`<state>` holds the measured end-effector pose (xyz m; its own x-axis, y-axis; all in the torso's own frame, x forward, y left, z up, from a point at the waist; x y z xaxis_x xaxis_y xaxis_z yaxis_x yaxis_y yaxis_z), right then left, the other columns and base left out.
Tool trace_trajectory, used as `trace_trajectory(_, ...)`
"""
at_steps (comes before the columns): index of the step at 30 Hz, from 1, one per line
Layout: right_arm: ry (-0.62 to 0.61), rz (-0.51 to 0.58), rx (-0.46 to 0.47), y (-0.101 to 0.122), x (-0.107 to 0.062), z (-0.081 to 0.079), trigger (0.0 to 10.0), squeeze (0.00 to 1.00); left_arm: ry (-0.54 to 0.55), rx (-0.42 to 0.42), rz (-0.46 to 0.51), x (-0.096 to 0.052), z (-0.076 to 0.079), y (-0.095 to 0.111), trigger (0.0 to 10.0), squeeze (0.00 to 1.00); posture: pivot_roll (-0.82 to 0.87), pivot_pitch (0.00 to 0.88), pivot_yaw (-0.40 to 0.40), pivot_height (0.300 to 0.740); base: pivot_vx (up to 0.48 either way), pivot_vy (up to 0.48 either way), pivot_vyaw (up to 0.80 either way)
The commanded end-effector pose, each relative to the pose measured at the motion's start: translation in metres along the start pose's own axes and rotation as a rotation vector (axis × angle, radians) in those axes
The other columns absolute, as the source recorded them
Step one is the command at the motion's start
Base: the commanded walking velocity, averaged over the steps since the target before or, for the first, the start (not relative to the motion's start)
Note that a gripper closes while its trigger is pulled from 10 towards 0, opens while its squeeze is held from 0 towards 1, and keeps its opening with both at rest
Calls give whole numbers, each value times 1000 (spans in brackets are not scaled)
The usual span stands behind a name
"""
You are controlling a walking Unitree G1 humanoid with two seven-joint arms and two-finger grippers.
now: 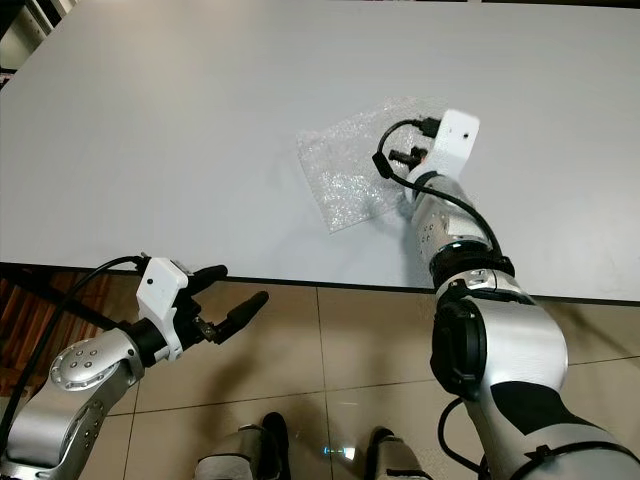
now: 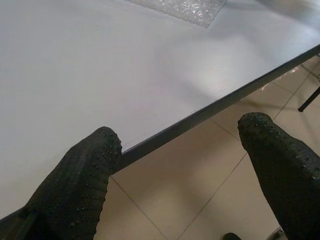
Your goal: Picking trash to rubbish bin
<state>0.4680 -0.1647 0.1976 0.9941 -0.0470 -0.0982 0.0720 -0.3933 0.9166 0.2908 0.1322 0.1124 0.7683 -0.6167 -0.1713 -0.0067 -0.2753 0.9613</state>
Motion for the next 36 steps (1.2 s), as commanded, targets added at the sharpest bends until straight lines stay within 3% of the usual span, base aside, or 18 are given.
trace_trajectory(1,7,44,-31,13,1,-4,0,0,14,-11,-34,-3,-2,-9,10000,0,100,231,53,740,0,0,0)
trace_trajectory(8,11,130,-136,26,-1,-5,0,0,8,-10,-35,0,-1,-10,10000,0,91,224,60,740,0,0,0)
trace_trajectory(9,18,142,-164,26,-1,-6,6039,851,6,-10,-33,1,-1,-10,10000,0,92,223,61,740,0,0,0)
trace_trajectory(10,18,142,-164,26,-1,-6,6039,851,6,-10,-33,1,-1,-10,10000,0,92,223,61,740,0,0,0)
trace_trajectory(11,36,130,-170,23,-1,-9,10000,1000,4,-9,-32,1,-1,-9,10000,0,94,224,60,740,0,0,0)
trace_trajectory(36,90,12,-338,21,3,-16,10000,1000,34,-24,-65,-18,5,-16,10000,0,141,286,26,740,0,0,0)
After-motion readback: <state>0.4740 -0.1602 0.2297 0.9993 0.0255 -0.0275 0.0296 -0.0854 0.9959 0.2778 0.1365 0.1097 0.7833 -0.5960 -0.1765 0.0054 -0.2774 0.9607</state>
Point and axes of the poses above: a point about 5 cm out from each wrist's last joint towards the gripper, its own x axis pointing out of the wrist towards the gripper, its own y axis along the axis of the wrist's last joint, z = x × y, the point moved 5 cm from there along x, pointing out of the wrist towards the gripper, and after that the axes turned 10 degrees about x, right-handed, at the moved point
